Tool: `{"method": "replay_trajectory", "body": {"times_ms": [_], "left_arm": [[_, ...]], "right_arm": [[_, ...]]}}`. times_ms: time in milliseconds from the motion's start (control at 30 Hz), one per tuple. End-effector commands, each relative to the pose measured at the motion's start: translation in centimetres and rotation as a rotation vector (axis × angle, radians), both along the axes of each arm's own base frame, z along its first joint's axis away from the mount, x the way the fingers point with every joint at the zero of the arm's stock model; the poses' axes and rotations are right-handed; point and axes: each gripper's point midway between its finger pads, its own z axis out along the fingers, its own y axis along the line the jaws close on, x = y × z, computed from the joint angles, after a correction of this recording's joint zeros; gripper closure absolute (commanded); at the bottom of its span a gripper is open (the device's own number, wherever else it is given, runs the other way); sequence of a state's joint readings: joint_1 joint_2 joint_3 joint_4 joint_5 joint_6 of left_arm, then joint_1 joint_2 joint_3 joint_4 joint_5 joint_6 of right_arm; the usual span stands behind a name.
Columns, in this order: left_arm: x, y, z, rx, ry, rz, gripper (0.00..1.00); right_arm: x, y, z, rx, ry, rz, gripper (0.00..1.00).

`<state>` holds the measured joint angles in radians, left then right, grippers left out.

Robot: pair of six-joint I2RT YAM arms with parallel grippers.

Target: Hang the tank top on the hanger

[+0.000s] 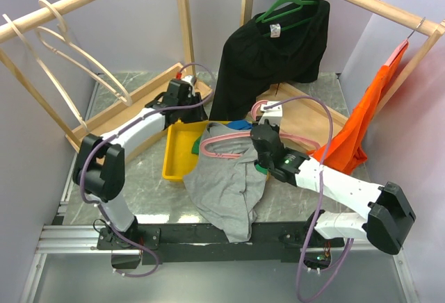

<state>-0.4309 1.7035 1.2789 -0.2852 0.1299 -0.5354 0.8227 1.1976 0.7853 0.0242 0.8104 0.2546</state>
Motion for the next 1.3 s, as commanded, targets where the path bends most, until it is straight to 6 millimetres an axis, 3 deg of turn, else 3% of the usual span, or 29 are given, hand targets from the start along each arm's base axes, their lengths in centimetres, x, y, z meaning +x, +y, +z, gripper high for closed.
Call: {"method": "replay_trajectory", "body": {"times_ms": [0, 200, 500, 667, 800, 1267], "left_arm": [[1.1, -0.2, 0.7, 0.065, -0.033, 0.04, 0.59], [1.1, -0.7, -0.9, 0.123, -0.008, 0.054, 0.67], [0.6, -1.6, -2.0, 0.092, 0.01, 0.023, 0.63], [0.2, -1.7, -1.7, 0.075, 0.006, 0.014, 0.63], [-0.7, -1.7, 0.0, 0.043, -0.035, -0.011, 0.57], [-2.2, -1.7, 0.7, 0.03, -0.045, -0.069, 0.54]], "right_arm": [[0.2, -0.8, 4.4, 0.093, -0.098, -0.067, 1.0], [0.2, -1.1, 5.1, 0.095, -0.107, -0.088, 1.0], [0.5, -1.6, 5.7, 0.079, -0.12, -0.128, 1.0], [0.5, -1.6, 5.6, 0.08, -0.118, -0.127, 1.0], [0.5, -1.5, 5.5, 0.079, -0.114, -0.126, 1.0], [0.5, -1.2, 5.3, 0.086, -0.102, -0.114, 1.0]]}}
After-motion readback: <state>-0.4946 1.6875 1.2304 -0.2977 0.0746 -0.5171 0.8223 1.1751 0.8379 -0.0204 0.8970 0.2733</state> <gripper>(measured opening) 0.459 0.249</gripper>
